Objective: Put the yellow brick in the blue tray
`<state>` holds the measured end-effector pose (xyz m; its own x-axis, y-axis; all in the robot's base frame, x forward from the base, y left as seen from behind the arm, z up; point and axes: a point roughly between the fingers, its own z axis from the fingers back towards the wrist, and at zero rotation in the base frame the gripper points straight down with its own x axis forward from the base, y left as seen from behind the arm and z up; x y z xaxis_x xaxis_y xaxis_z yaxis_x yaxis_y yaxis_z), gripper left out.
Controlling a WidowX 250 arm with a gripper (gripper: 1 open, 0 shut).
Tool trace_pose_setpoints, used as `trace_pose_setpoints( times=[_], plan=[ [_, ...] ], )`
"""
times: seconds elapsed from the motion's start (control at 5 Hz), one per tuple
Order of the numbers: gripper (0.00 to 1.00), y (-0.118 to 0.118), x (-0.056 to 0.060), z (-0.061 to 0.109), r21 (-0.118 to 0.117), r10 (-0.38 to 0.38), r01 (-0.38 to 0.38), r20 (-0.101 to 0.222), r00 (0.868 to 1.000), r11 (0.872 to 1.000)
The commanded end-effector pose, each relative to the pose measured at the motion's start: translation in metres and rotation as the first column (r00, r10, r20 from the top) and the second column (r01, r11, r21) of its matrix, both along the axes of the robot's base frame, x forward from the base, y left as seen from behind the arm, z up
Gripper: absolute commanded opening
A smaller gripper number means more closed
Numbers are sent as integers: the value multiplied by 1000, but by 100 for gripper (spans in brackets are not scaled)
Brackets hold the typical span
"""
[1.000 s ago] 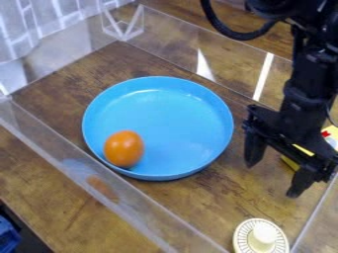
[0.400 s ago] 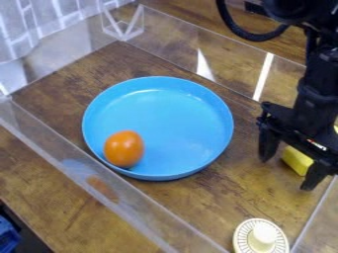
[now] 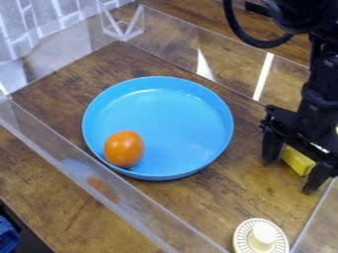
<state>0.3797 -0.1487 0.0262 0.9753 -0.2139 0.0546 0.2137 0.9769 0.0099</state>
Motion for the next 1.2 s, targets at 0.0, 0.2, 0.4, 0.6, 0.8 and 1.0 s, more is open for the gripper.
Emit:
trace_pose_setpoints(
  times=[0.0,0.2,0.4,0.6,0.8,1.0],
  plan=[
    [100,-6,13,15,-19,-6,7,55,998,1000],
    [0,-7,17,10,-16,-10,11,54,998,1000],
    [0,-6,19,14,-7,-21,21,41,999,1000],
    [0,-3,23,20,2,-28,28,27,999,1000],
    [0,-1,26,25,8,-34,34,18,999,999],
    [0,2,29,31,13,-39,39,11,999,999]
  ],
)
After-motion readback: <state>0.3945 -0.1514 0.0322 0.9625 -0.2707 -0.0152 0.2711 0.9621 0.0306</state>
